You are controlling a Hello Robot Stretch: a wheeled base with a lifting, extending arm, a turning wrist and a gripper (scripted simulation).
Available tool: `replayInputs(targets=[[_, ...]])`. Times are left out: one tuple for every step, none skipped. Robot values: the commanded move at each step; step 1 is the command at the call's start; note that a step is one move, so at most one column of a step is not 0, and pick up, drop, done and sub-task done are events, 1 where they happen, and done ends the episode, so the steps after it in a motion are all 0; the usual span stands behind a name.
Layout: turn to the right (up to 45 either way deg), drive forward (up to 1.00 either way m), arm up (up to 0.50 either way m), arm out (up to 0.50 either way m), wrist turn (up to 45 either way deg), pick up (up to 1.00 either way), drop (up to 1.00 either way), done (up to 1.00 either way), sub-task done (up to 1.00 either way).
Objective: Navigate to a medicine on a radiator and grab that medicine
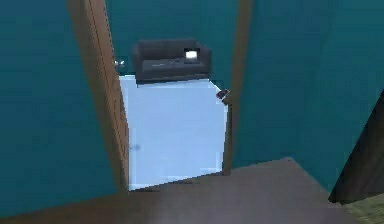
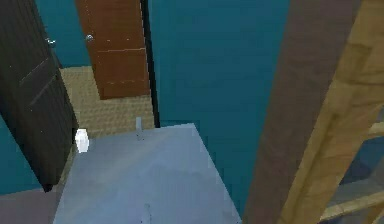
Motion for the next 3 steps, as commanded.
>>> replayInputs(targets=[[0.0,0.35,0.00,0.00,0.0,0.00,0.00,0.00,0.00],[24.0,0.00,0.00,0.00,0.0,0.00,0.00,0.00,0.00],[0.0,0.20,0.00,0.00,0.0,0.00,0.00,0.00,0.00]])
